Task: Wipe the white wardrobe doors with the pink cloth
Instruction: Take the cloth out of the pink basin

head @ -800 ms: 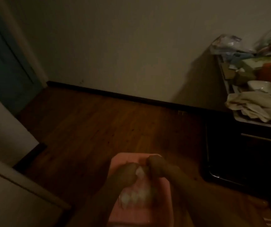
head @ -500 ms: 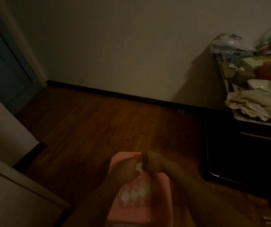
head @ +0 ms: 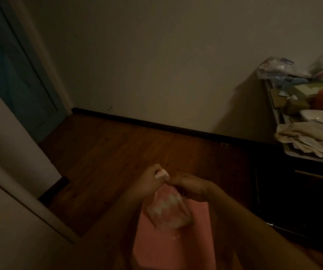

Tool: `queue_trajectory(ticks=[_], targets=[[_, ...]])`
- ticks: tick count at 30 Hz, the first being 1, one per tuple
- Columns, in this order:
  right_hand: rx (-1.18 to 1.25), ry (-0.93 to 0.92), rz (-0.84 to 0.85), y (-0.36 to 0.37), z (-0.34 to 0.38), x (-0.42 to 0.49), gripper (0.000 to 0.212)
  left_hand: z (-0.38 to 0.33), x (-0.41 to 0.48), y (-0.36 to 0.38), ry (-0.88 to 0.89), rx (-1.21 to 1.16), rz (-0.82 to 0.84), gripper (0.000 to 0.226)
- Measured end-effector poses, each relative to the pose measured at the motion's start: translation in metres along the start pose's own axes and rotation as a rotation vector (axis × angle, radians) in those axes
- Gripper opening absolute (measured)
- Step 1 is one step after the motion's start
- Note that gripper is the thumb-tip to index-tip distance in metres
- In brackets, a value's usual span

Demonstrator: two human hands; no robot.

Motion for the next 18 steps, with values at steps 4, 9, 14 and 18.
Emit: queue_trajectory(ticks=[4, 9, 14, 18], targets=[[-0.32, 0.018, 0.052, 0.007, 0.014, -0.005, 0.03, -0.013, -0.007, -0.041, 0.019, 0.022, -0.112, 0.015], [-0.409, -0.113, 0.056, 0.024, 0.041, -0.01, 0.013, -0.029, -0.018, -0.094, 0.04, 0.104, -0.182, 0.01], [-0.567, -0.134, 0.042, 0.044, 0.071, -0.013, 0.017, -0.047, -0.041, -0.146, 0.059, 0.126, -0.317, 0.014], [-0.622, -0.178, 0.037, 0.074, 0.093, -0.019, 0.018, -0.044, -0.066, -0.191, 0.026, 0.165, -0.458, 0.012]])
Point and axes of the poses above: each hand's wrist, its own x-axis towards the middle knuckle, its own y-axis out of the palm, z = x × y, the point moved 2 cm from there along x, towards the middle knuckle, and after that the axes turned 15 degrees about x, right-handed, at the moved point
